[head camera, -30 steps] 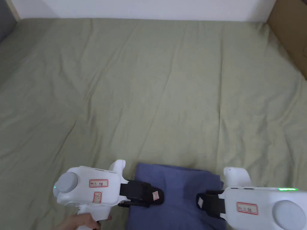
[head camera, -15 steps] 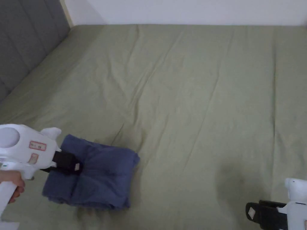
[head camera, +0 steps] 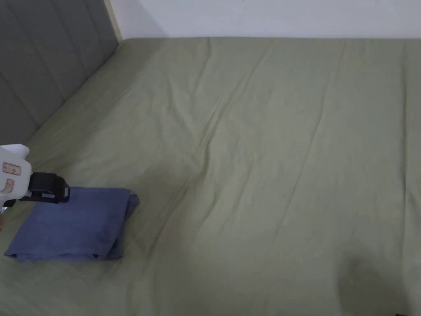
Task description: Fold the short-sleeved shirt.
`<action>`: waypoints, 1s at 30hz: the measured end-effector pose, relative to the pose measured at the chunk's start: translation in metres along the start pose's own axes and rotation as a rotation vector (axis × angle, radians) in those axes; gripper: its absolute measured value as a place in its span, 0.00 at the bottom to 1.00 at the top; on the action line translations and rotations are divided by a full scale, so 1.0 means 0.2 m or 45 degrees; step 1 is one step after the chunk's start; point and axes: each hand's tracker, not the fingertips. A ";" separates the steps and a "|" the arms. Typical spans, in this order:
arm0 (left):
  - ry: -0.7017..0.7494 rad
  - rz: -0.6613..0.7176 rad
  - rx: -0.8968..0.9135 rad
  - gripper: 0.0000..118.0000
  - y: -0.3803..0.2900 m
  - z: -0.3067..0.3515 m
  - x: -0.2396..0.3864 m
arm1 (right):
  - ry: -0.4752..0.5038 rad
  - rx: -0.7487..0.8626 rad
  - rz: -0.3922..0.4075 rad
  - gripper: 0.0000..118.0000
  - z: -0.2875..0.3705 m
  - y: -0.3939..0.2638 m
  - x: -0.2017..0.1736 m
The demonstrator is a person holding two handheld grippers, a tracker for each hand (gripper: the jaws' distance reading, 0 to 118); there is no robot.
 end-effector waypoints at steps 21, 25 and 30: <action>-0.289 -0.080 0.431 0.00 -0.72 0.72 0.96 | 0.062 0.348 0.078 0.00 0.43 -0.05 -0.08; -0.117 -0.145 0.747 0.00 -0.86 0.90 1.13 | -0.067 0.524 0.187 0.00 0.57 -0.07 -0.15; -0.248 -0.143 0.953 0.00 -1.03 1.15 1.29 | -0.175 0.807 0.277 0.00 0.78 -0.09 -0.26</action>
